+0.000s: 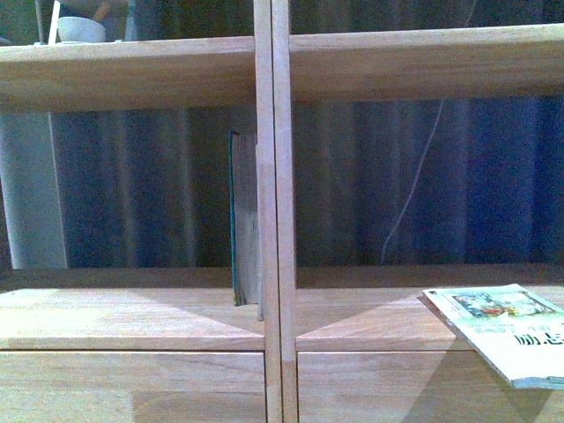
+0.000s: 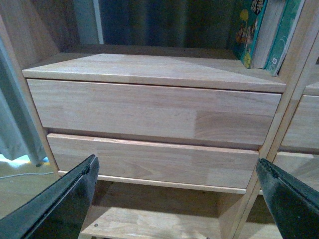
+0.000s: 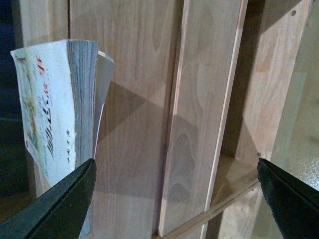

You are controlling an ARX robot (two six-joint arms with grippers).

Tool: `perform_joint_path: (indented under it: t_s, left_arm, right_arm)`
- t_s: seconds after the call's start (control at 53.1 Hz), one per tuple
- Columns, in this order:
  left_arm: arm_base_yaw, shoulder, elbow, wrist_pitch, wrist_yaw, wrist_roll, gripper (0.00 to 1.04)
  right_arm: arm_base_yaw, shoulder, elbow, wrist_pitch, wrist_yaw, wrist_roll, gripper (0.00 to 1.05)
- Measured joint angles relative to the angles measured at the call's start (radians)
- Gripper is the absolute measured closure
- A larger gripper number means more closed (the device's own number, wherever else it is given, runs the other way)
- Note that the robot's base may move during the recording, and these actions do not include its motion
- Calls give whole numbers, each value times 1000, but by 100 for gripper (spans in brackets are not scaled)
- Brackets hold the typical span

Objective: Organize books on shelf

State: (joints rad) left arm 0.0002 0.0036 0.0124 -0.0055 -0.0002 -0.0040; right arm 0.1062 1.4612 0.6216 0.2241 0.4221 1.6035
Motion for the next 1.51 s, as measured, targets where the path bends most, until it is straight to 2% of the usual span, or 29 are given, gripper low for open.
perform_joint_path:
  t_s: [0.49, 0.961, 1.507]
  left_arm:
    - [0, 0, 0, 0, 0, 0, 7]
    - [0, 0, 0, 0, 0, 0, 7]
    - [0, 0, 0, 0, 0, 0, 7]
  right_arm:
    - [18, 45, 140, -15, -19, 58, 7]
    - [-26, 179, 255, 37, -56, 100, 7]
    - [-66, 272, 393, 21, -79, 129, 7]
